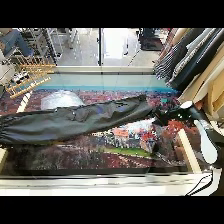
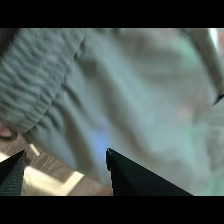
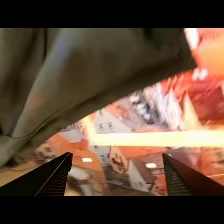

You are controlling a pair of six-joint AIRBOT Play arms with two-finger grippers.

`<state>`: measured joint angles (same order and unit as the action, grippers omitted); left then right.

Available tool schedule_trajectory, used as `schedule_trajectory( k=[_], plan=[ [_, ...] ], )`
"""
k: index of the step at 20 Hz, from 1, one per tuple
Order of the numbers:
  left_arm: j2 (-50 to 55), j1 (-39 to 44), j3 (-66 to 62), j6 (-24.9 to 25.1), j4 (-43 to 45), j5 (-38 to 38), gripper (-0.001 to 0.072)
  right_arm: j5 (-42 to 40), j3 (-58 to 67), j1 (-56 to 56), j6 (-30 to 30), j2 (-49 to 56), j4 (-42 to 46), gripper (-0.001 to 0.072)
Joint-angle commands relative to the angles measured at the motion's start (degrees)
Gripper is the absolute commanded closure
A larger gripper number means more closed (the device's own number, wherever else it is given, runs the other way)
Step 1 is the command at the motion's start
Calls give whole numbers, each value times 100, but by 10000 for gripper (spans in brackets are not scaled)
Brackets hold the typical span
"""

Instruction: Fold the clothes and pants, and hang the long-sleeved shirts on hangers.

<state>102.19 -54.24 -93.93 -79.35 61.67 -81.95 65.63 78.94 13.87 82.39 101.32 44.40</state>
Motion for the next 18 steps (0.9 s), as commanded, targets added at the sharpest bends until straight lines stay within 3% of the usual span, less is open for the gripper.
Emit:
schedule_trajectory(
  k=[1,8,9,10,11,12,13,14,16,18],
  plan=[
    [-140,96,837,-20,181,614,171,-999,-837,-192,-111,-186,-715,63],
    [-125,258,1799,-13,-835,2796,175,-2529,-798,-391,-109,129,-1329,78],
    [-107,337,1801,-15,-820,2900,243,-2647,-739,-439,-107,195,-1381,101],
    [-83,422,1801,-15,-841,2977,420,-2761,-636,-483,-109,284,-1434,166],
    [-52,529,1801,-20,-859,3040,535,-2839,-496,-562,-109,367,-1480,250],
    [-17,634,1801,-17,-929,3056,620,-2922,-348,-643,-109,417,-1473,379],
    [11,748,1799,-7,-1012,3040,693,-2931,-186,-684,-114,413,-1384,625],
    [11,837,1759,68,-1051,2986,694,-2736,28,-673,-114,369,-1071,690],
    [11,916,1414,520,-1069,2452,695,-1781,352,-490,-103,81,138,692],
    [9,901,846,636,-710,1578,696,-339,354,-315,-120,-402,1543,692]
  ],
)
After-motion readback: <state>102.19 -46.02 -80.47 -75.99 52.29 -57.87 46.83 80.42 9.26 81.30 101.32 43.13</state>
